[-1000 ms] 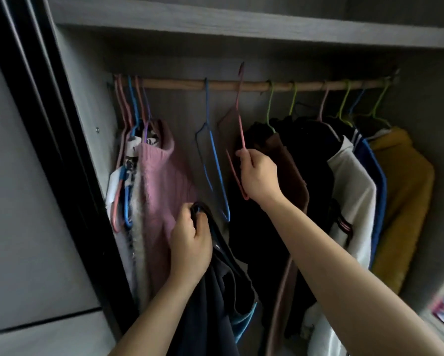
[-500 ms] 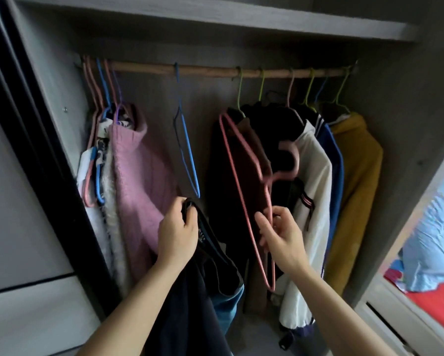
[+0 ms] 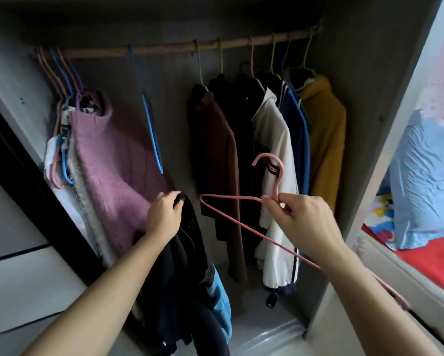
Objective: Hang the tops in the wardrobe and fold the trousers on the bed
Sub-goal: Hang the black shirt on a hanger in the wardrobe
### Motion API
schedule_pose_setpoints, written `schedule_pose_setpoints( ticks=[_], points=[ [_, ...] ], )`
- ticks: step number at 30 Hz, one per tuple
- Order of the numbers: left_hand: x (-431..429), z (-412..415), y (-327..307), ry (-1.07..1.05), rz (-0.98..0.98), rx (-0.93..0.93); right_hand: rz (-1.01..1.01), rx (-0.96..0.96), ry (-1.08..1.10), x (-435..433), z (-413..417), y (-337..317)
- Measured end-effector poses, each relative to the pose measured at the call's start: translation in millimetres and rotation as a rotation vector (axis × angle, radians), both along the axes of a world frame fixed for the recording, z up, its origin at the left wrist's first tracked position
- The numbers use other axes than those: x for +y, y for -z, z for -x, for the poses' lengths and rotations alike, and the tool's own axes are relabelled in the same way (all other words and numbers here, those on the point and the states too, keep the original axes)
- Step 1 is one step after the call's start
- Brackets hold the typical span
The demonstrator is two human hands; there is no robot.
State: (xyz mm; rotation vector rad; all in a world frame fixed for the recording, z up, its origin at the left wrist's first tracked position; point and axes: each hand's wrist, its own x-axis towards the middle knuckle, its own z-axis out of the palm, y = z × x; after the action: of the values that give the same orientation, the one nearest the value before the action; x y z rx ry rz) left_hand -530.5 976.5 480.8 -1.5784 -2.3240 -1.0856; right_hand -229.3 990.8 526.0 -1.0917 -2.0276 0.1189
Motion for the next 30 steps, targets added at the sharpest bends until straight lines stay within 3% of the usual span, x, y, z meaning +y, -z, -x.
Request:
schedule_pose_setpoints(
  ticks=[4, 10, 17, 24, 27, 30],
  points=[
    [9, -8, 2, -0.003, 0.051, 0.017, 0.104, 0.021, -0.089, -7, -22, -8],
    [18, -26, -3, 0.028, 0.048, 0.038, 0.046, -0.069, -0.065, -13, -30, -5],
    [19, -18, -10, -0.055, 0.078, 0.05, -0.016, -0.05, -0.06, -11, -42, -17],
    [14, -70, -29, 0.303, 0.05, -0.055, -0.009, -0.223, -0.094, 3, -7, 0],
    [7, -86, -45, 0.426, -0.063, -0.132, 0.128, -0.166, -0.117, 11, 0, 14],
    [3, -83, -62, 0.417, -0.227, -0.181, 0.213, -0.05, -0.12, 15, -1, 22]
  ],
)
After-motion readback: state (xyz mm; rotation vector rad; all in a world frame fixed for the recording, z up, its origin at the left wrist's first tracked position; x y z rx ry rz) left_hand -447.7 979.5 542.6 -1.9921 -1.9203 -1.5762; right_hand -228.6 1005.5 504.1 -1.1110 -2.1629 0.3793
